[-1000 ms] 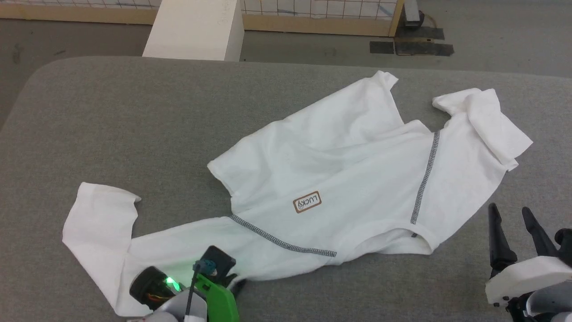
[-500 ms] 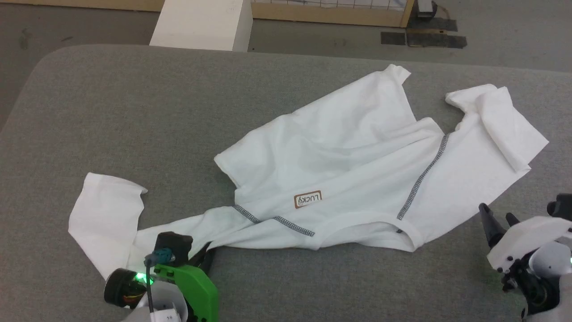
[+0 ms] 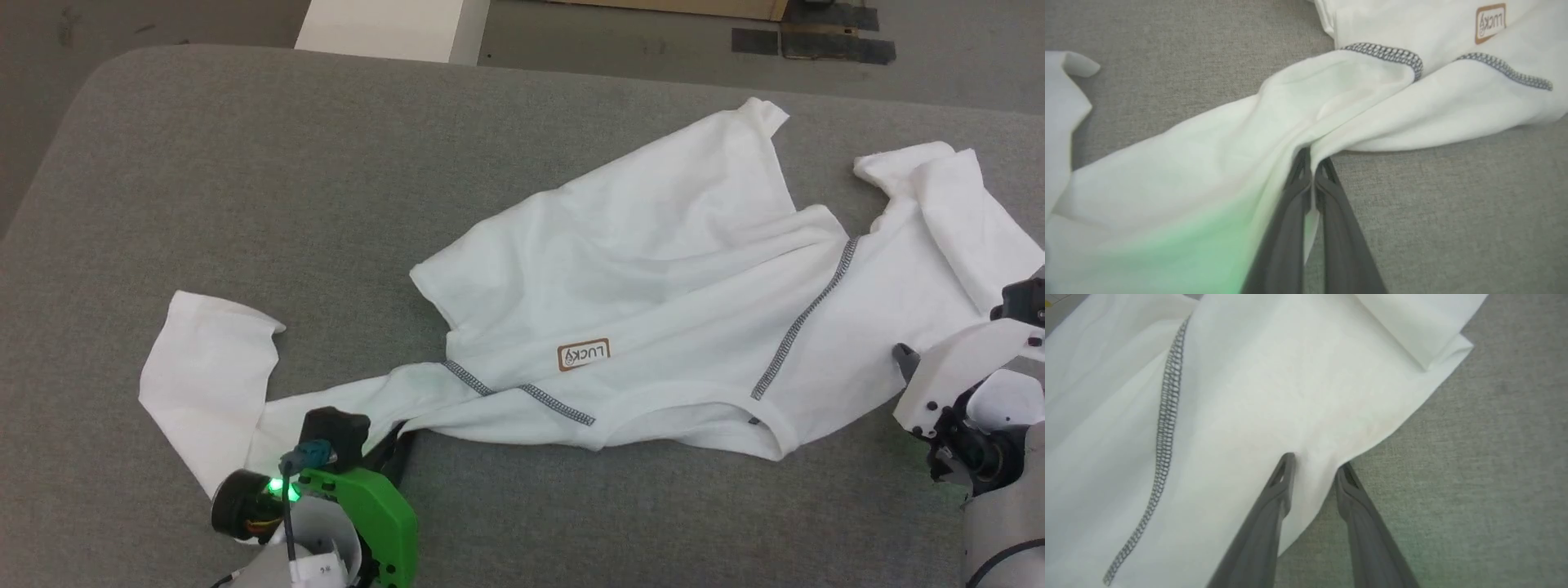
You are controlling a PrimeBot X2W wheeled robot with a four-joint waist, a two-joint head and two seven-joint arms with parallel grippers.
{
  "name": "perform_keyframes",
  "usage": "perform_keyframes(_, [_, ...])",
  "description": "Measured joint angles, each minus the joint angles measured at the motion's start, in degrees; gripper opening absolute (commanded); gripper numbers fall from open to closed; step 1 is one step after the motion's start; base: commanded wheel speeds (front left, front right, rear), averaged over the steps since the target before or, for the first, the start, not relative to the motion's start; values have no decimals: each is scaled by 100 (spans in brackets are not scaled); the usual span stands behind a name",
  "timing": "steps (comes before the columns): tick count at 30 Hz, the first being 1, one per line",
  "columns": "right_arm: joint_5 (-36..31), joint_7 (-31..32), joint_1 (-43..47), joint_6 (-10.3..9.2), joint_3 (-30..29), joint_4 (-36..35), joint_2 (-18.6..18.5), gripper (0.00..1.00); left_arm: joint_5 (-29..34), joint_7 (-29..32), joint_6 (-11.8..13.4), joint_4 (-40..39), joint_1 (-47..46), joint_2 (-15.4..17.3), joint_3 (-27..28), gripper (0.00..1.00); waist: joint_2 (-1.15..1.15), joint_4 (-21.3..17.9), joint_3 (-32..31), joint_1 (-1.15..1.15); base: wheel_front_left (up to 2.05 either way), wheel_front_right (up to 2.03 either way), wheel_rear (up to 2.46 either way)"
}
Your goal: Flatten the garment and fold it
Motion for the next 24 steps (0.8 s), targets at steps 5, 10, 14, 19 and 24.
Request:
perform_keyframes(5, [26,-233,184,0,109,-225,53,0,4,-194,-16,11,2,9,3,0,0,-41,-137,0,0,0,0])
perform_keyframes(10, [125,-393,668,0,260,-992,54,0,7,-479,-76,-364,7,124,97,0,0,-107,-398,0,0,0,0])
perform_keyframes(14, [109,-236,1044,1,355,-2017,54,0,3,-556,-191,-976,-14,465,280,0,0,-177,-641,0,0,0,0])
perform_keyframes(19, [1,181,1149,1,554,-3265,-26,0,-197,-293,-394,-1813,-308,935,634,0,0,-323,-847,0,0,0,0])
perform_keyframes(24, [49,765,792,2,854,-4106,-556,0,-512,223,-617,-2486,-999,1285,957,0,0,-510,-907,0,0,0,0])
